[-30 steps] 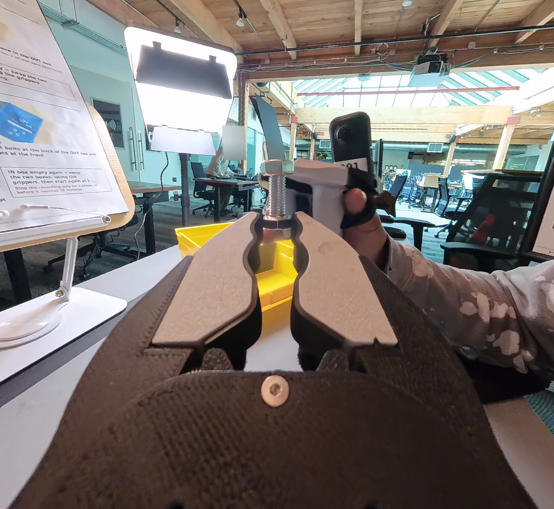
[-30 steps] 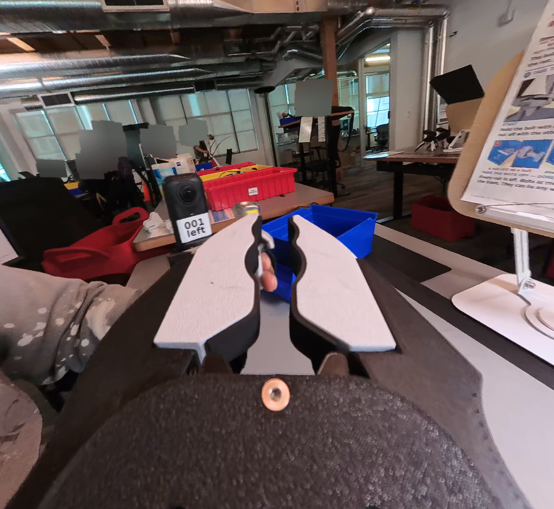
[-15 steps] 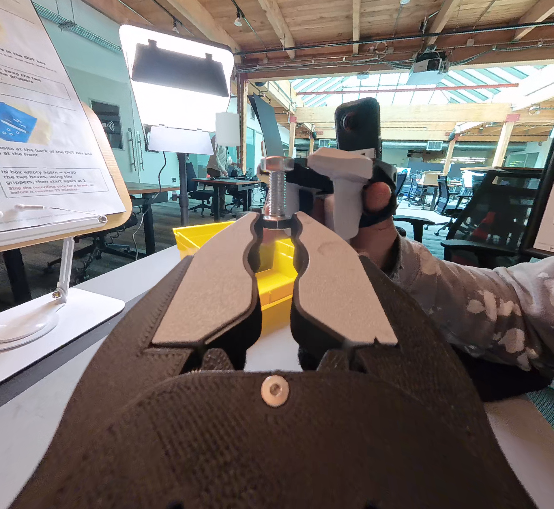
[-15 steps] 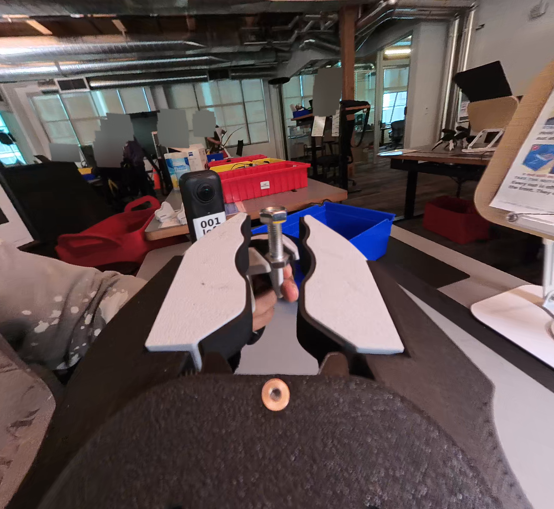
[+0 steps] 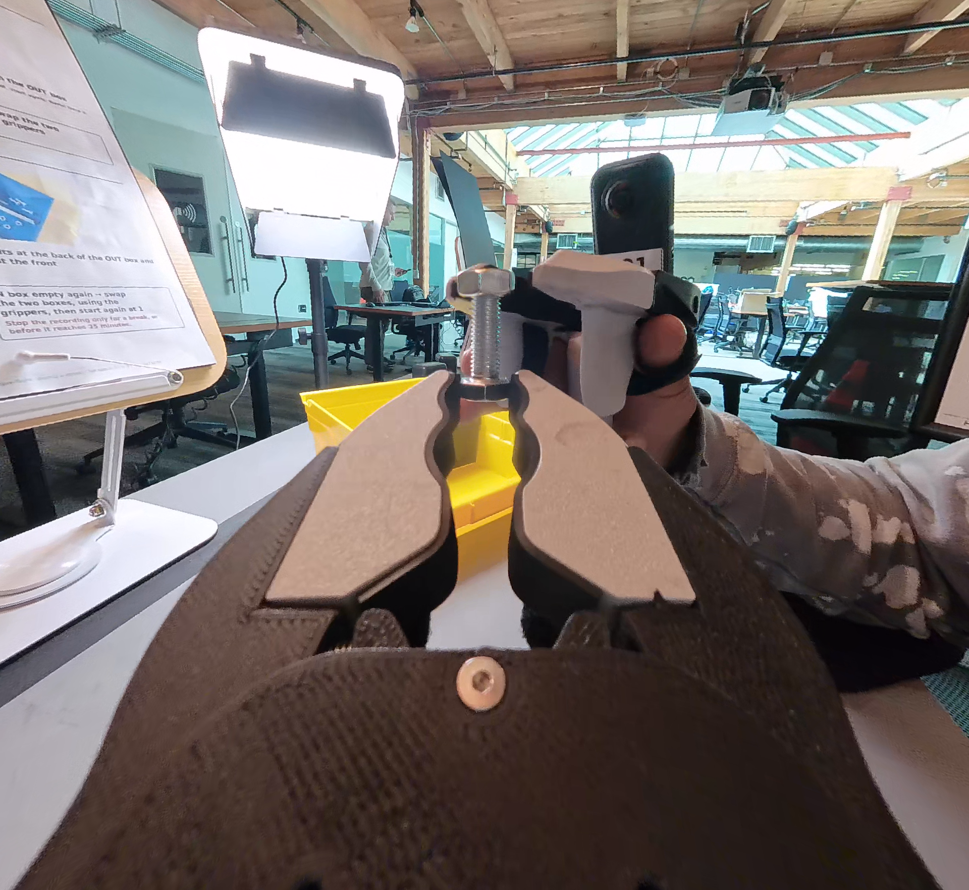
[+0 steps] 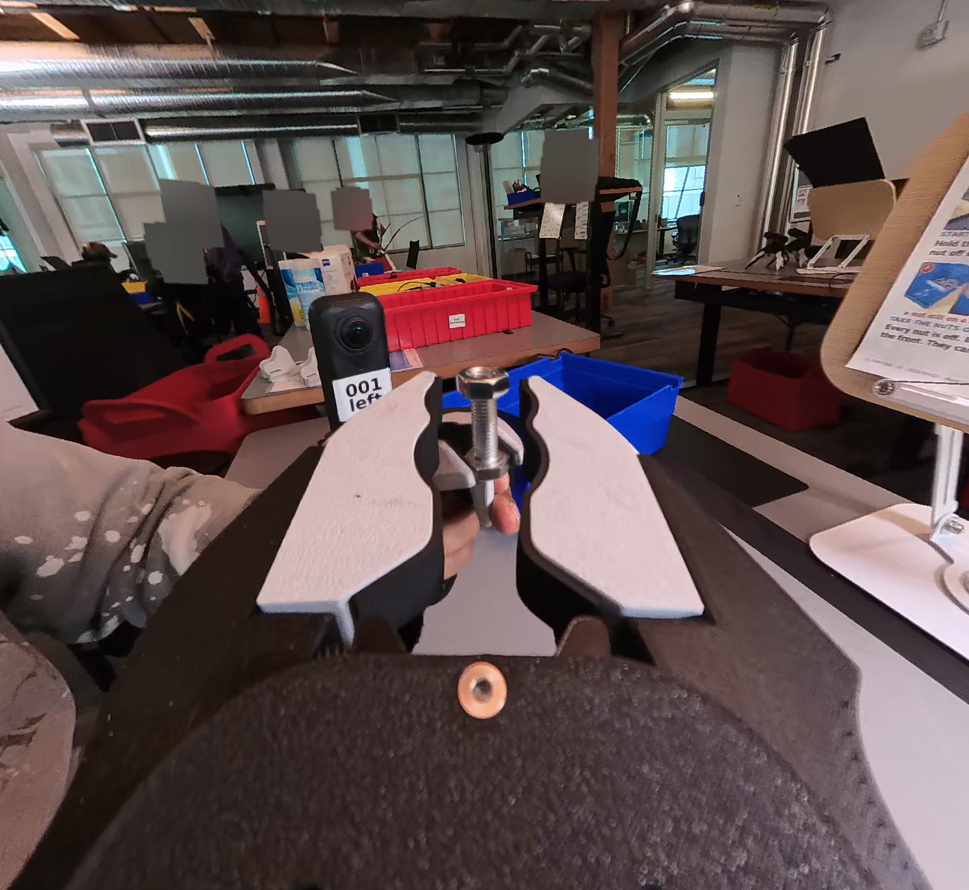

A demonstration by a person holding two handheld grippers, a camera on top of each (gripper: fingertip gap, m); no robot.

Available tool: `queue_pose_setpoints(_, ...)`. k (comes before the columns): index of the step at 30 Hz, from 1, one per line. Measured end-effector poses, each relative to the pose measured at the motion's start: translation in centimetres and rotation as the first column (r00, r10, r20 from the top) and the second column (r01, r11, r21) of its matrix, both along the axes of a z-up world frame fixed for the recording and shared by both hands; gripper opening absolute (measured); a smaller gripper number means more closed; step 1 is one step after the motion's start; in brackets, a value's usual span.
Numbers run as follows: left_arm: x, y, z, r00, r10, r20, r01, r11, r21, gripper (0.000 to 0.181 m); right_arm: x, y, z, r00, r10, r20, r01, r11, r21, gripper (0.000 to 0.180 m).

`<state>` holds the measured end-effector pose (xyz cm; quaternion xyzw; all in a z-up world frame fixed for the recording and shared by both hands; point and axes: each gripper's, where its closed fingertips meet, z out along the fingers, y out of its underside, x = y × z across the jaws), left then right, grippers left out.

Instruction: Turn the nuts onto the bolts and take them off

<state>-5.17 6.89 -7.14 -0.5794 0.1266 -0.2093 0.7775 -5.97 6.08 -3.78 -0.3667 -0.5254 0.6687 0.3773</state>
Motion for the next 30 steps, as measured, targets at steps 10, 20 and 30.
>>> queue_pose_setpoints(10,-0.4,-0.2,0.4,1.000,0.003,0.015,-0.003,1.000,0.010,0.019,0.6,1.7,0.7,0.999,-0.033,-0.025,0.033,0.999,-0.032,0.020)
queue_pose_setpoints(20,-0.4,-0.2,0.4,1.000,-0.003,0.017,0.003,1.000,0.011,0.019,0.4,2.0,0.6,0.998,-0.059,-0.022,0.058,0.998,-0.025,0.011)
queue_pose_setpoints(30,0.3,0.1,-0.4,1.000,-0.017,0.003,0.017,1.000,-0.012,0.019,-0.1,0.0,-0.1,1.000,-0.015,0.008,0.014,0.999,0.041,0.025)
